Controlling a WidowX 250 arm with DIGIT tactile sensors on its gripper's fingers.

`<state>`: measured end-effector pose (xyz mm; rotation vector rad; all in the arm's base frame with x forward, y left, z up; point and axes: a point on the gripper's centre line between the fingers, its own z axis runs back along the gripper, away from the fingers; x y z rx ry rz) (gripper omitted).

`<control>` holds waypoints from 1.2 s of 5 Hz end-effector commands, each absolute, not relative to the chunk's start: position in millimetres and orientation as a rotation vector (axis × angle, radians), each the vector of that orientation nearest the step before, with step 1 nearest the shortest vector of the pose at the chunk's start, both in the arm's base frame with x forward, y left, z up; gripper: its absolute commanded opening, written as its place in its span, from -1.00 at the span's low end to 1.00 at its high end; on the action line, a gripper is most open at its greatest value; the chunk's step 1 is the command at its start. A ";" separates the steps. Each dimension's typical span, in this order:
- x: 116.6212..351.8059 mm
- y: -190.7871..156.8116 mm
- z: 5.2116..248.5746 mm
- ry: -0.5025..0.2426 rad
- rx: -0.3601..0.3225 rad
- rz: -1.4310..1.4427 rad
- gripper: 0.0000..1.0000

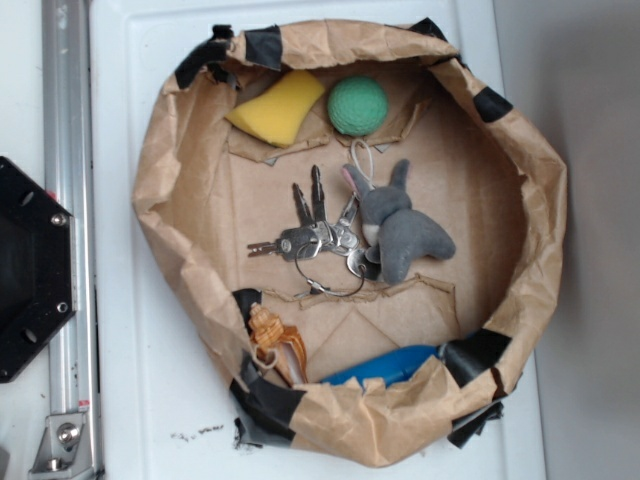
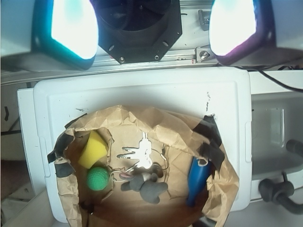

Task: Grab the gray animal.

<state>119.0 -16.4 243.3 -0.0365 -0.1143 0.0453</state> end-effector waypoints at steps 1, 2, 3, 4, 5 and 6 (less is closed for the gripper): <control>119.0 -16.4 243.3 -0.114 -0.036 0.045 1.00; 161.3 5.1 206.0 -0.134 -0.056 0.095 1.00; 184.9 17.5 192.2 -0.181 -0.045 0.044 1.00; 216.7 21.9 175.0 -0.223 -0.003 -0.082 1.00; 259.1 19.2 131.4 -0.173 0.027 -0.215 1.00; 275.8 6.0 96.6 -0.129 0.070 -0.363 1.00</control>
